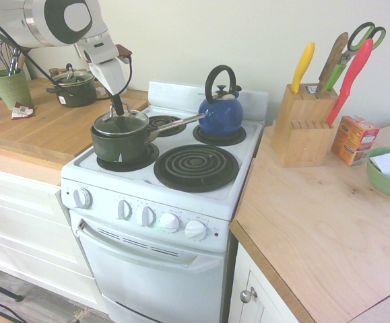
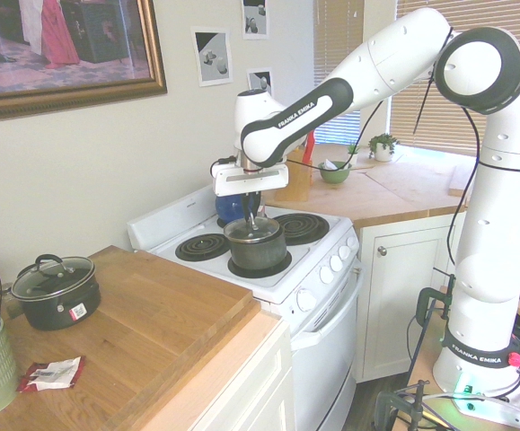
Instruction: Cover the lid of the pot
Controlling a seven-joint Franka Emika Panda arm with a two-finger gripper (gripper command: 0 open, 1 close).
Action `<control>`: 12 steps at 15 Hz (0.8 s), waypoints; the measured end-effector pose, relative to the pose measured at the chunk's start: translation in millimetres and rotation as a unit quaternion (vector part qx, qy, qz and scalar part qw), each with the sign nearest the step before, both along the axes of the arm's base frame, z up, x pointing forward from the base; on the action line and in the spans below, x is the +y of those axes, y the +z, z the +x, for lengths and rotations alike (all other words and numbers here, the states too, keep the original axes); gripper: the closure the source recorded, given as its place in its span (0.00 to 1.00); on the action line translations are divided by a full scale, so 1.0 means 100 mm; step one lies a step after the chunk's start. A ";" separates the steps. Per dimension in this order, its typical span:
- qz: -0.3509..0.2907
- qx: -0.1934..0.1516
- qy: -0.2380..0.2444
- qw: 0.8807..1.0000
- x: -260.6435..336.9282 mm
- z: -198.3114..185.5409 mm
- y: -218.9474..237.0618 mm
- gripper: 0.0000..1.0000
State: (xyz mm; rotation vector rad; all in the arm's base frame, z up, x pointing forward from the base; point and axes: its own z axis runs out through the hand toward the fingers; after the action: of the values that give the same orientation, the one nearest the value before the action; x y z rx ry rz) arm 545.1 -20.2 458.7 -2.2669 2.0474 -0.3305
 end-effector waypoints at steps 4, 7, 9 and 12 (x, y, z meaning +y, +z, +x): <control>-0.004 0.003 0.001 1.000 -0.01 -0.13 -0.02 1.00; -0.006 0.006 0.004 1.000 0.00 -0.18 -0.06 1.00; -0.009 0.002 0.009 1.000 0.03 -0.19 -0.08 1.00; -0.011 -0.011 0.015 1.000 0.08 -0.17 -0.05 1.00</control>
State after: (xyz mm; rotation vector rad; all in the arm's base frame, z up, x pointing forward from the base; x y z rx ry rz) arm 527.9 -12.1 454.0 -2.2933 2.0066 -0.3756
